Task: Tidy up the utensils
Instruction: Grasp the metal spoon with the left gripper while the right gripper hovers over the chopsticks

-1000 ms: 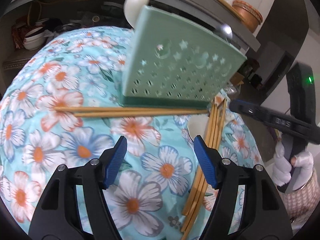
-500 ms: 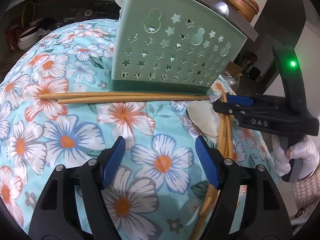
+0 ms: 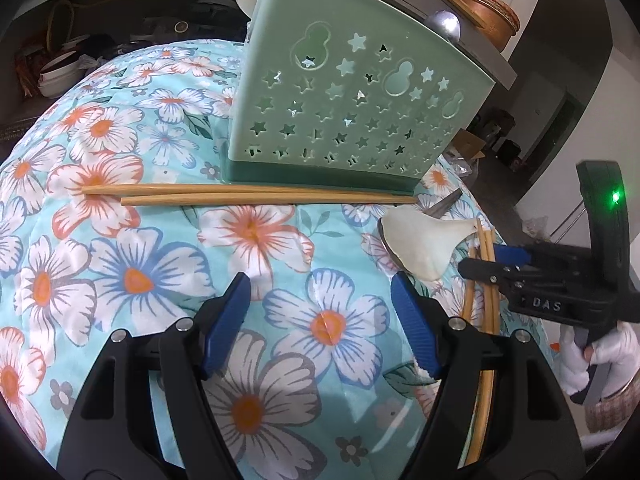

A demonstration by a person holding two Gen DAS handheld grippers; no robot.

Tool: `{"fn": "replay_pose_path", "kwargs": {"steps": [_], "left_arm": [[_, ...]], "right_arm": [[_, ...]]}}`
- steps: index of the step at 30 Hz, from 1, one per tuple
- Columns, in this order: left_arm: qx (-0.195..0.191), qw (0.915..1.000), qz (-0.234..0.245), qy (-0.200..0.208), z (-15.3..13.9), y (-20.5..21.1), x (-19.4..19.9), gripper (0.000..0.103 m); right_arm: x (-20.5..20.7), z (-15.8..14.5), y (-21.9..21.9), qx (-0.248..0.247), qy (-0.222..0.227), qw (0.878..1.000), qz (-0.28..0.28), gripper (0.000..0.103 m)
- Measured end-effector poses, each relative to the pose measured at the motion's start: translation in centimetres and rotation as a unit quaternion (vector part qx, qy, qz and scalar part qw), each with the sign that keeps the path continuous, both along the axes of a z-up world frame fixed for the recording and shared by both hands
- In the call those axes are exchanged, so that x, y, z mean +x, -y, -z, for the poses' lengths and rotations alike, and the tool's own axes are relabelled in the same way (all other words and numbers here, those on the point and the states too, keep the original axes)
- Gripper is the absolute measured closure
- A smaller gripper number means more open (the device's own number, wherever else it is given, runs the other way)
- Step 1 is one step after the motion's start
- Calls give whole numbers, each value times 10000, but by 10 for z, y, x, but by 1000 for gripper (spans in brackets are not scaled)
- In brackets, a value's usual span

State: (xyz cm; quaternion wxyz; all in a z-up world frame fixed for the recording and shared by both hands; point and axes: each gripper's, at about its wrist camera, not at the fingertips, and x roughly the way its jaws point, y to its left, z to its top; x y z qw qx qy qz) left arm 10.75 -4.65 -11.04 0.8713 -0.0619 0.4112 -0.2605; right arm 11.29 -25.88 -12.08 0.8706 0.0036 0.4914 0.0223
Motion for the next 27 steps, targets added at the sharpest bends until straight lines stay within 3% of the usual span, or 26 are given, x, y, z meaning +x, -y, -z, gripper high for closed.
{"fn": "replay_pose_path", "kwargs": {"steps": [7, 12, 15, 21, 27], "left_arm": [[44, 9998, 113, 165, -15, 7, -7, 34], [-31, 9987, 365, 349, -31, 20, -8, 49], [-226, 9973, 613, 343, -40, 30, -7, 53], [-419, 9954, 858, 64, -38, 44, 2, 64], [-377, 9955, 812, -320, -24, 50, 15, 68]], "right_arm": [[-2, 0, 18, 554, 128, 9983, 119, 60], [-5, -7, 29, 982, 453, 9941, 130, 60], [-4, -7, 33, 1231, 509, 9910, 141, 60], [-4, 5, 41, 1669, 379, 9850, 239, 60], [-6, 11, 43, 1836, 370, 9820, 244, 60]]}}
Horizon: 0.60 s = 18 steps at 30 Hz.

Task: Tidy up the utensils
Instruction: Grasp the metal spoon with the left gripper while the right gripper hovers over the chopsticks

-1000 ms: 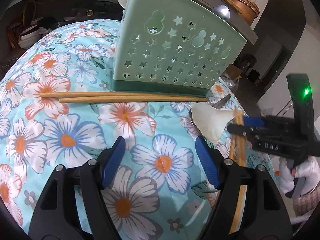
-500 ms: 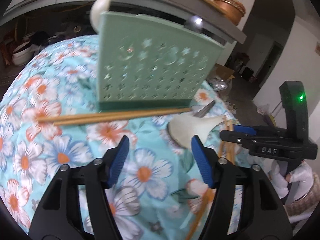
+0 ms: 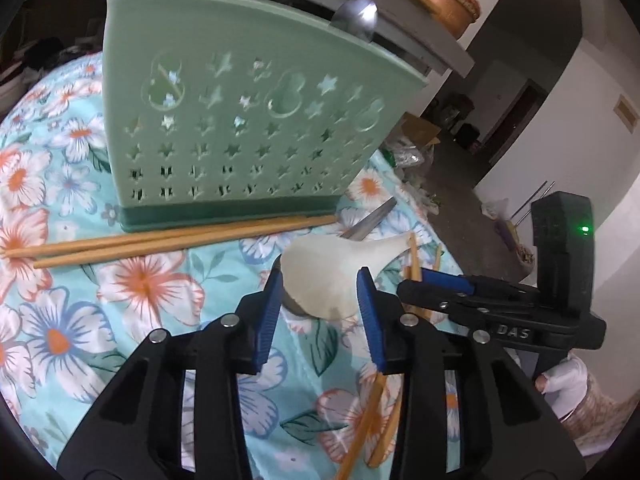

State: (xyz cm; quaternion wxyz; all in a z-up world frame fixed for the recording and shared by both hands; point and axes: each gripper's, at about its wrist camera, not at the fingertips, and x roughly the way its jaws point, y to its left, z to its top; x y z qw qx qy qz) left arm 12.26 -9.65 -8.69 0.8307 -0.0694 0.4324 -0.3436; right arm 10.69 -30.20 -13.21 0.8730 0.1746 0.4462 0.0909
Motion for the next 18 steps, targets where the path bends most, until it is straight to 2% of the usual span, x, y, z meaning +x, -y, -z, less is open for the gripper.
{"fn": "replay_pose_path", "kwargs": {"steps": [7, 14, 16, 18], "left_arm": [[6, 9999, -50, -93, 5, 3, 3, 69], [317, 9988, -252, 285, -4, -2, 0, 69], [525, 9979, -319, 189, 2, -3, 4, 69], [593, 9976, -352, -2, 11, -3, 10, 77]], "right_arm": [[0, 2, 0, 105, 20, 9999, -49, 60], [2, 3, -2, 149, 24, 9998, -90, 60], [3, 3, -3, 160, 20, 9998, -105, 60], [3, 4, -4, 165, 12, 9998, -124, 60]]}}
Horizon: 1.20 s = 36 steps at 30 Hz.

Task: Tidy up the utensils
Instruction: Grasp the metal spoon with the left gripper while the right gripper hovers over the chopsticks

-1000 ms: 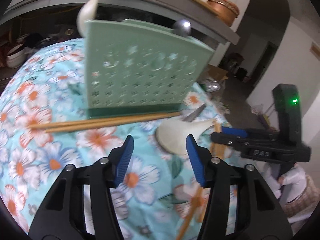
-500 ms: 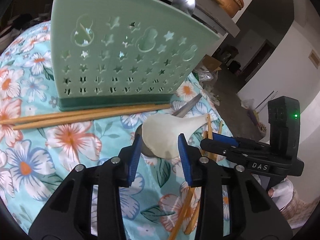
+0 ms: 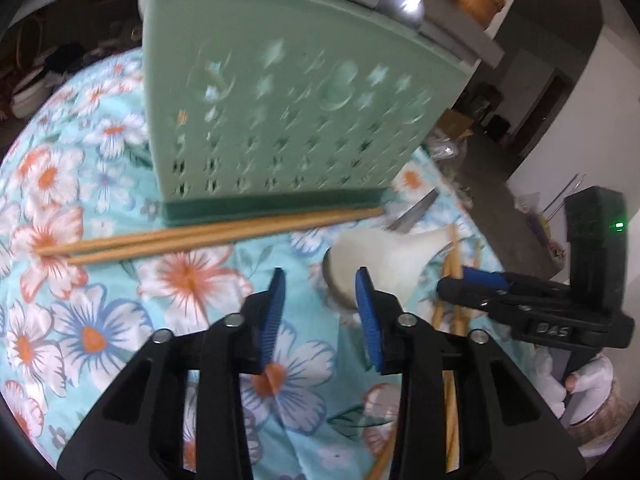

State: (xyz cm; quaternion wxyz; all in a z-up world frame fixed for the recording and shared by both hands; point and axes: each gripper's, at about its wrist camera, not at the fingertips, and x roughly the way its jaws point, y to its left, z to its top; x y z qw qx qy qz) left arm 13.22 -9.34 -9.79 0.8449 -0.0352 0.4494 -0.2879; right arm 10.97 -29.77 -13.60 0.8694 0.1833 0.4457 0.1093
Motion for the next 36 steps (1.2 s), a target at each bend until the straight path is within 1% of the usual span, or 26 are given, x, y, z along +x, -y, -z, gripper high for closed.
{"fn": "replay_pose_path", "kwargs": {"steps": [2, 8, 12, 14, 18, 23, 26, 28, 29, 30, 31, 32, 33, 36], "left_arm": [[-42, 9998, -39, -173, 7, 0, 4, 80], [-266, 9991, -22, -327, 14, 0, 9, 96], [-360, 9988, -64, -333, 14, -5, 10, 100], [-352, 9990, -90, -247, 8, -11, 8, 101], [-142, 9997, -186, -48, -6, -27, 3, 102], [112, 9983, -576, 17, -18, -56, -1, 102], [130, 9960, -880, 48, -26, -82, -4, 102], [59, 9949, -1005, 8, -27, -93, -6, 102], [-9, 9944, -1058, -48, -27, -100, -6, 99], [-81, 9940, -1082, -122, -26, -105, -7, 90], [-172, 9935, -1108, -209, -24, -109, -6, 84], [-228, 9930, -1132, -257, -23, -111, -7, 73], [-265, 9928, -1131, -293, -21, -110, -7, 70], [-359, 9926, -1071, -441, -10, -104, -6, 69]], "right_arm": [[0, 0, -1, -12, -4, 10000, -15, 60], [0, 0, -1, -2, -23, 10000, -14, 60], [0, 1, -2, -18, -33, 10000, -4, 60], [0, 1, -2, -25, -40, 10000, -3, 60], [0, 1, -2, -43, -44, 10000, -1, 60], [0, 1, -3, -72, -42, 10000, 9, 60], [0, 1, -4, -90, -43, 9999, 10, 60], [1, 1, -4, -99, -46, 9999, 11, 60], [1, 1, -4, -100, -49, 9999, 13, 60], [1, 1, -4, -98, -54, 9999, 13, 60], [2, 1, -4, -90, -64, 9999, 16, 60], [2, 0, -3, -79, -69, 9999, 22, 60], [1, -1, -3, -60, -75, 9999, 36, 60], [0, -3, -1, -66, -74, 9999, 72, 59]]}}
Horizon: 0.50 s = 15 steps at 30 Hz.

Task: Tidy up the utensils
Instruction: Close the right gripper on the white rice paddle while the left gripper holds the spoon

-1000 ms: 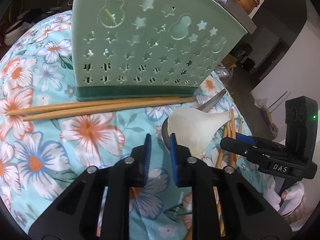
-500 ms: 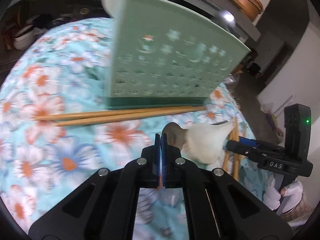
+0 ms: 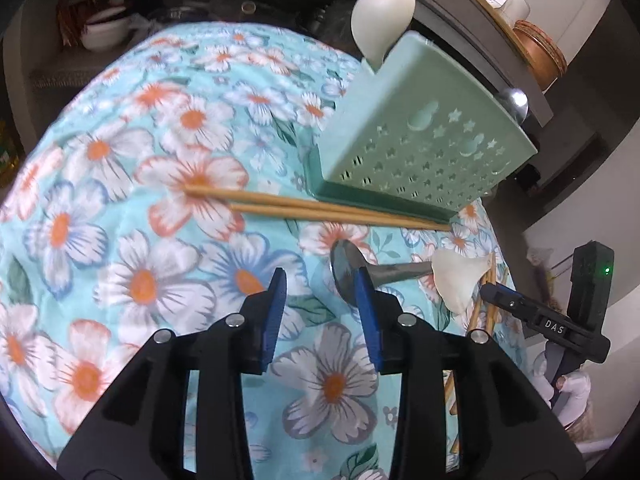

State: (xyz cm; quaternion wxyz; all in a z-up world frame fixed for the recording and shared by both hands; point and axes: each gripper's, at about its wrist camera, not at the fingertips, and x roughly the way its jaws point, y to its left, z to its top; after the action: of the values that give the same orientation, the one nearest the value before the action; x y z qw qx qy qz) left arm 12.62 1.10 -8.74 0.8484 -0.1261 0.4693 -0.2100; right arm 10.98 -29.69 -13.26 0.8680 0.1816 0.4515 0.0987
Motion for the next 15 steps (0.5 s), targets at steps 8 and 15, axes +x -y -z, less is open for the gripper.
{"fn": "replay_pose_path", "kwargs": {"steps": [8, 15], "left_arm": [[-584, 9976, -115, -350, 27, 13, 18, 73], [-763, 9957, -305, -422, 34, 7, 24, 88]], "right_arm": [[-9, -19, 6, -152, 330, 9993, 106, 55], [-16, -43, -30, -733, 891, 9918, -549, 55]]}}
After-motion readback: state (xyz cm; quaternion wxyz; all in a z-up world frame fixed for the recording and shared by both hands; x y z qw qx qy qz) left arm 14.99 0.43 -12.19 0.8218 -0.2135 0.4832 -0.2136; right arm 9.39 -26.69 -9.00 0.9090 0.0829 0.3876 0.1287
